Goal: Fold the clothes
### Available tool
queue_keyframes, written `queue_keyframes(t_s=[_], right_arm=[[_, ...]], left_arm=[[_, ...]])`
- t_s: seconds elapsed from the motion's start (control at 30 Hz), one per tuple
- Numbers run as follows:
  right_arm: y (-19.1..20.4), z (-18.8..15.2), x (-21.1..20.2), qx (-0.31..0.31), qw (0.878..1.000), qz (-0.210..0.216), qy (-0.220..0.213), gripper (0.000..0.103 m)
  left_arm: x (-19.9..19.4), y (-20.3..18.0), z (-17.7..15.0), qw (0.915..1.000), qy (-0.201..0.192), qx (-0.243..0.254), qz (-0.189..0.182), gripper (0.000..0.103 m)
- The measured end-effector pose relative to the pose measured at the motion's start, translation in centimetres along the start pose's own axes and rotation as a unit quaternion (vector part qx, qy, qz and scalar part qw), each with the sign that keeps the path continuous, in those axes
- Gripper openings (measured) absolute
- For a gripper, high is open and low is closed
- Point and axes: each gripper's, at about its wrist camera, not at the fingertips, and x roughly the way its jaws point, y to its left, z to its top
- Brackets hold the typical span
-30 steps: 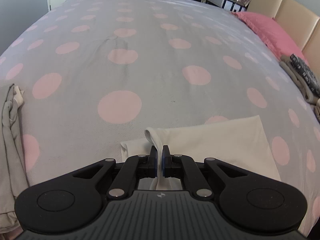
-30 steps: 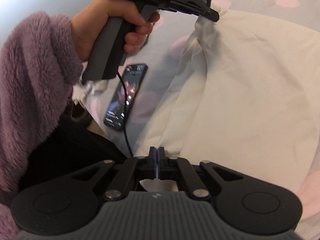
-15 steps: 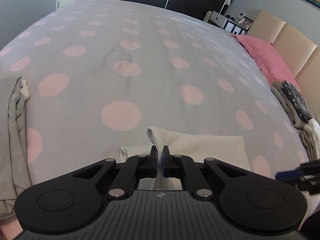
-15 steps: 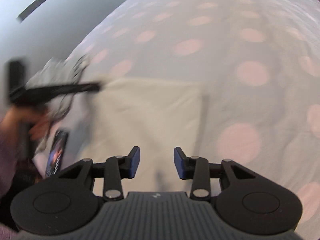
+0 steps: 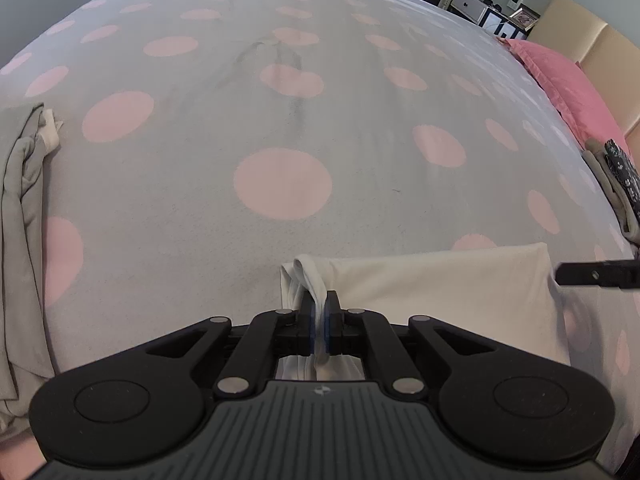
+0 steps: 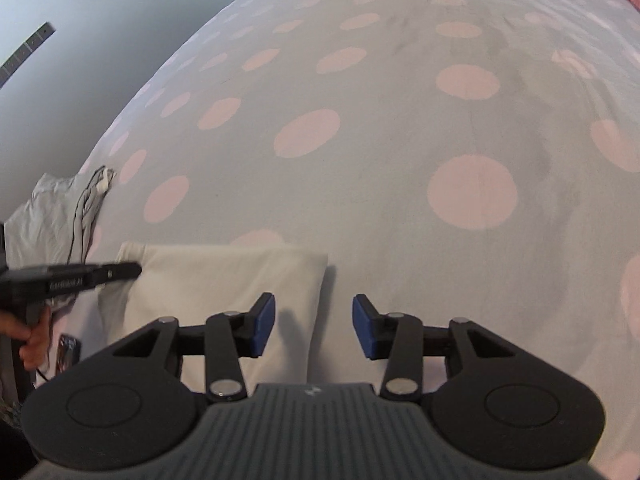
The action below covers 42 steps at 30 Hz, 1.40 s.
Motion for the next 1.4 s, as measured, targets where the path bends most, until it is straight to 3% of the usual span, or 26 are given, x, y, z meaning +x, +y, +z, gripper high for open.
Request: queue_keyframes(t_s=[0.1,0.13,0.2,0.3,0.37,0.4,0.43,0.63,0.73,0.87,1.1,1.17,1.23,1.4], right_arm=[[-0.9,0.8,1.8,0.035,0.999,0.022,0.014,0.048],[-1.2,0.9,2.3,0.046,0.998,0.028,0.019,0.048],[-1.5,0.9,3.1,0.059,0.997,0.043,0.021,0.049],[-1.6,0.6,3.6,0.060,0.997,0.052,0.015,0.048],[-1.5,0.3,3.7,0.060,0.997,0.056,0.011,0.037],[-1.5,0.2,3.8,0.059,0.997,0.058,0.008,0.027],[-1.6,0.0,3.8,0.066,0.996,0.064,0.006,0.017],[-0.6,-0.7,1.9,0.068,0.995,0.071,-0.035,0.010],[0.5,-1.0,-0.9,0.040,0.995,0.061,-0.064,0.010],[1.0,-1.4,-5.8,0.014,0.994,0.033,-0.101,0.009],[-3.4,-0.1,-13.0,0.021,0.990,-0.032,-0.138,0.009],[-5.4,0.6,-13.4,0.038,0.989,-0.046,-0.135,0.009],[-7.4,1.0,-13.1,0.050,0.989,-0.058,-0.126,0.009],[-10.5,1.9,-10.3,0.062,0.990,-0.073,-0.102,0.009]], left_arm=[[-0.3,0.3,0.0,1.0000,-0.006,-0.003,0.006,0.013],[-0.5,0.4,-0.1,0.9999,-0.008,-0.007,0.011,0.029],[-0.7,0.6,-0.1,0.9993,-0.014,-0.004,0.036,0.050],[-0.2,1.2,-0.2,0.9996,-0.010,-0.019,0.021,0.049],[0.3,1.4,-0.2,0.9995,-0.004,-0.032,0.002,0.048],[0.5,1.5,-0.1,0.9993,-0.002,-0.036,-0.009,0.044],[0.6,1.5,-0.1,0.9990,0.000,-0.040,-0.020,0.033],[0.8,0.5,-0.2,0.9988,-0.012,-0.034,-0.033,0.010],[-0.3,-1.1,0.5,0.9987,-0.033,-0.010,-0.037,0.008],[-2.5,-4.6,2.5,0.9949,-0.069,0.022,-0.071,0.008],[-2.5,-12.8,6.3,0.9847,-0.088,0.077,-0.130,0.008],[-1.3,-15.0,7.0,0.9847,-0.090,0.086,-0.122,0.009],[-0.1,-16.4,7.5,0.9860,-0.093,0.086,-0.108,0.017],[1.5,-15.9,6.3,0.9918,-0.086,0.059,-0.073,0.028]])
